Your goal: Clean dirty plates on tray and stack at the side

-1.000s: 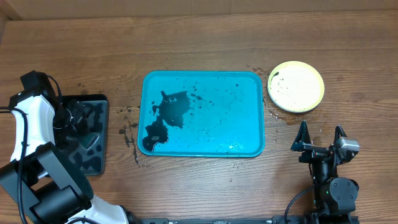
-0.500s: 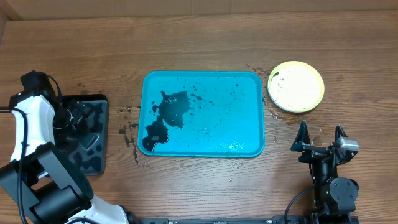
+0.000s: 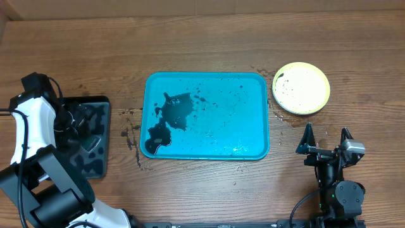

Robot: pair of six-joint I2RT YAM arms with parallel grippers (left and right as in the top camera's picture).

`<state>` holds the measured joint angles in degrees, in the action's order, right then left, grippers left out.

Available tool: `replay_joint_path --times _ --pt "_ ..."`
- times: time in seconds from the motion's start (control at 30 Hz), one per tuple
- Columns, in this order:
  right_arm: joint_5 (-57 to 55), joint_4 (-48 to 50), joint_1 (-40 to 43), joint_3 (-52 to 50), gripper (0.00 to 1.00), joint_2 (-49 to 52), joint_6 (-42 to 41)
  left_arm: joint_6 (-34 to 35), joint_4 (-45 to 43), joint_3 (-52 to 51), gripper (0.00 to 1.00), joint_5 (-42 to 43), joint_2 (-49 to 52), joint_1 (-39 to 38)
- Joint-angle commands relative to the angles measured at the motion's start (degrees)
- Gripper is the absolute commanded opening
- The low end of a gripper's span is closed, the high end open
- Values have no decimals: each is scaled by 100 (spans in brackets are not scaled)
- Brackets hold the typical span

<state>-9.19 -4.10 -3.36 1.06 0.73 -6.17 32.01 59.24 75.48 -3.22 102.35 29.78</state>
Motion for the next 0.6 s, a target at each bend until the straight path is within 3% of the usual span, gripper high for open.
replay_joint_path --times 0.0,0.13,0.3,0.57 --pt "28 20 55 -61 100 -57 24 17 234 107 100 205 -46 20" --pt "28 20 55 -61 100 -57 24 -24 282 107 100 603 -48 2" --pt "28 20 55 -61 100 -57 24 -1239 459 -70 100 579 -420 -407" --pt "28 20 55 -61 100 -57 24 -2245 -623 -1368 100 581 -2103 -1196"
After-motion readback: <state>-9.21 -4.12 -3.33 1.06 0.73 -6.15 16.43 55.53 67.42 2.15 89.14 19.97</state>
